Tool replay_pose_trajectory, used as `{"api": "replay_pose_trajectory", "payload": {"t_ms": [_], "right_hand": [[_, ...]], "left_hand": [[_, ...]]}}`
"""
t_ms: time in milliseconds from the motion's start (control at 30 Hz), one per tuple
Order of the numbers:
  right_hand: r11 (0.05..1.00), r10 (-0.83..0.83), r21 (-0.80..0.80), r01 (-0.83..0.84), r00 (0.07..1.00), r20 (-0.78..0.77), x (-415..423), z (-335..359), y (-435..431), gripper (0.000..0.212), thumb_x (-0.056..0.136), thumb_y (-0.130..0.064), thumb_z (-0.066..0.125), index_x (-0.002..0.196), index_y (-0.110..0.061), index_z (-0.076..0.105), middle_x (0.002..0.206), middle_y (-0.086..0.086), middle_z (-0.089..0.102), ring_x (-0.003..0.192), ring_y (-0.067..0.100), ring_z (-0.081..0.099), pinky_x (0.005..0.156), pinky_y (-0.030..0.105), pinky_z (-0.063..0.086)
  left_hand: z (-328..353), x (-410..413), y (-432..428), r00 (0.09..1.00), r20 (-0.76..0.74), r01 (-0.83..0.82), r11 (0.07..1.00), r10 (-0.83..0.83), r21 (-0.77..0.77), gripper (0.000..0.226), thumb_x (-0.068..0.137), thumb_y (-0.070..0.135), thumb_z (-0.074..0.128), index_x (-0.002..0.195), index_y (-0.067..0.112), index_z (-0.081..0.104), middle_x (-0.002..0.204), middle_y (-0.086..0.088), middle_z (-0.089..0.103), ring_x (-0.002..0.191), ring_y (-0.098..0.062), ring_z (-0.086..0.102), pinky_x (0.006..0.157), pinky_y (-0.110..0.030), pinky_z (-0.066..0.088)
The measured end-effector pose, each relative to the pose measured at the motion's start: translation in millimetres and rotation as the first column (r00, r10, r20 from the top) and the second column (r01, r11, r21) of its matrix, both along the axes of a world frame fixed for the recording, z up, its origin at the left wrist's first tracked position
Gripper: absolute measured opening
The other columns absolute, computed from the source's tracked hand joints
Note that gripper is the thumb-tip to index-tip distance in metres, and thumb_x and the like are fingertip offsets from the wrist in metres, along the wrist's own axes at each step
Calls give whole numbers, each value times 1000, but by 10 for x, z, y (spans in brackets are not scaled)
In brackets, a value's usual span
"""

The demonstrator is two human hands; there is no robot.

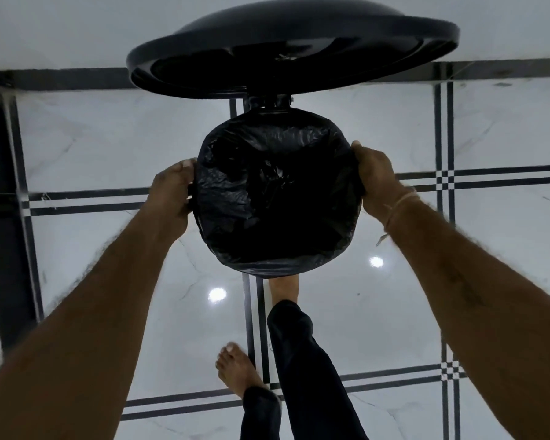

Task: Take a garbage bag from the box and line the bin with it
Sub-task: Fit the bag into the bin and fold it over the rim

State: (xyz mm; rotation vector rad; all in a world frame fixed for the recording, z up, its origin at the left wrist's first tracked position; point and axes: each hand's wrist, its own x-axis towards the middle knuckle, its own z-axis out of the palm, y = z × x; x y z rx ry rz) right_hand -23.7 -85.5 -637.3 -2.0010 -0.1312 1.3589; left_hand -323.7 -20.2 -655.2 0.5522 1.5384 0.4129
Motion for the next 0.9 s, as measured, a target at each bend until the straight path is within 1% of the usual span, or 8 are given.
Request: {"api": "replay_pose_trajectory", "payload": {"t_ms": [67, 133, 200, 300, 367, 567, 700, 900], "right_hand": [[998, 54, 16, -54, 998, -18, 6, 43, 168, 41, 108, -35, 50, 95, 0, 66, 91, 16, 64, 83, 29, 65, 79, 37, 56], [994, 104, 28, -104, 995, 1, -22, 64, 345, 52, 101, -38, 63, 111, 12, 68, 107, 24, 71, 98, 38, 72, 94, 47, 61], [995, 104, 6, -104, 995, 10, -35, 53, 480, 52, 95, -40, 73, 117, 8, 72, 115, 25, 76, 103, 40, 76, 91, 48, 64], [993, 91, -76, -92, 996, -19, -5, -9, 586, 40, 92, -40, 77, 109, -4, 75, 96, 13, 77, 77, 27, 76, 64, 31, 65], [991, 107, -79, -110, 994, -36, 0, -64, 619, 26, 94, -35, 74, 95, -9, 72, 80, 6, 72, 60, 18, 69, 50, 23, 57], [969, 244, 3, -247, 957, -155, 0, -12, 771, 23, 93, -30, 74, 97, -7, 74, 77, 10, 74, 57, 21, 71, 58, 31, 61], [933, 337, -38, -359, 903, -266, 95, -18, 901, 17, 98, -26, 70, 93, -10, 72, 74, 5, 78, 60, 17, 75, 54, 27, 62], [913, 370, -74, -402, 889, -271, 119, -32, 1010, 22, 103, -20, 59, 86, -10, 69, 63, 5, 76, 52, 16, 74, 52, 30, 64]], "left_hand": [[101, 105, 163, 1000, 11, -9, 999, 9, -34, 35, 99, 54, 58, 99, 26, 79, 101, 12, 79, 95, -13, 71, 72, -30, 56], [135, 189, 304, 1000, 19, -13, 997, 15, -72, 38, 89, 58, 71, 102, 23, 80, 103, 5, 82, 90, -18, 79, 61, -29, 61], [77, 206, 395, 999, 24, 33, 989, -30, -142, 38, 87, 57, 74, 97, 20, 79, 96, 2, 83, 80, -20, 81, 56, -32, 61], [-8, 144, 457, 994, 35, 113, 969, -107, -219, 42, 91, 61, 66, 98, 21, 75, 103, 0, 80, 91, -20, 75, 81, -40, 57], [-59, 100, 499, 995, 49, 89, 981, -82, -175, 38, 93, 55, 68, 96, 18, 77, 103, 0, 80, 93, -19, 73, 81, -36, 58], [-14, 260, 670, 982, 98, 174, 980, -164, -99, 26, 78, 44, 85, 88, 21, 84, 100, -2, 82, 91, -20, 78, 78, -35, 63], [-58, 396, 785, 977, 87, 205, 970, -194, -133, 25, 93, 31, 74, 73, 19, 82, 74, -3, 80, 63, -16, 76, 57, -28, 61], [-83, 363, 897, 931, 155, 361, 903, -332, -234, 44, 105, 21, 56, 69, 18, 82, 77, -6, 80, 68, -21, 77, 64, -32, 63]]}}
